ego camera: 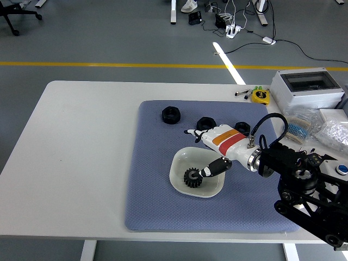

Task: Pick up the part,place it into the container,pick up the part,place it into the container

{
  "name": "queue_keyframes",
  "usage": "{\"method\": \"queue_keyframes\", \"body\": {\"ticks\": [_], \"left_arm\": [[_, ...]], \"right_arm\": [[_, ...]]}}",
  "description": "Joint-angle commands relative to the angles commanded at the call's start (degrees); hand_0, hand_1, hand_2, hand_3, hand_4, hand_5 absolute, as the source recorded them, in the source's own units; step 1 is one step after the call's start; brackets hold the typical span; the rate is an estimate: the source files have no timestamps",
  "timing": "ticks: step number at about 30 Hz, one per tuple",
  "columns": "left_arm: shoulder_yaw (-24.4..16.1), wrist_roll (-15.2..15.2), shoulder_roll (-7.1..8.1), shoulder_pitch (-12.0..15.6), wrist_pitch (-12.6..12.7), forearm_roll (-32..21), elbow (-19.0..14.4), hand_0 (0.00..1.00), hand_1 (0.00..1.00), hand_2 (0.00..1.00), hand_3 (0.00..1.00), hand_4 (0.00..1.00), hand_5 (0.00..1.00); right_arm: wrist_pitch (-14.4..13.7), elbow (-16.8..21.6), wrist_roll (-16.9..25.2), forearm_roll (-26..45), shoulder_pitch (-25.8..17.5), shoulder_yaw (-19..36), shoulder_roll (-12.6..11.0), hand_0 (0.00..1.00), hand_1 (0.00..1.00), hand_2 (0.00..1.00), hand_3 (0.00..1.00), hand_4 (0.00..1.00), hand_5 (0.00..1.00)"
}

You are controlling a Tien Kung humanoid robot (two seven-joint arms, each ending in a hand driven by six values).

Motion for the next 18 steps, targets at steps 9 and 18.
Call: {"method": "queue_keyframes", "body": {"ticks": [9,18], "left_arm": [[0.72,-0.13,0.05,-0.01,-0.09,-0.78,0.00,0.684,0.645,0.674,0.557,0.633,0.587],[1.03,-0.18,0.03,0.07,-0.20,-0.90,0.00,0.685,0.644,0.674,0.557,0.634,0.589]], "right_arm": [[-2.40,-7.69,0.89,4.68,0.63,3.59,-2.09,0.417,0.579,0.648,0.748,0.998,0.490],[0.50,-12.22,2.68,5.88,-2.01,5.73,-4.31,0.407,0.531,0.607,0.669,0.998,0.487]]}}
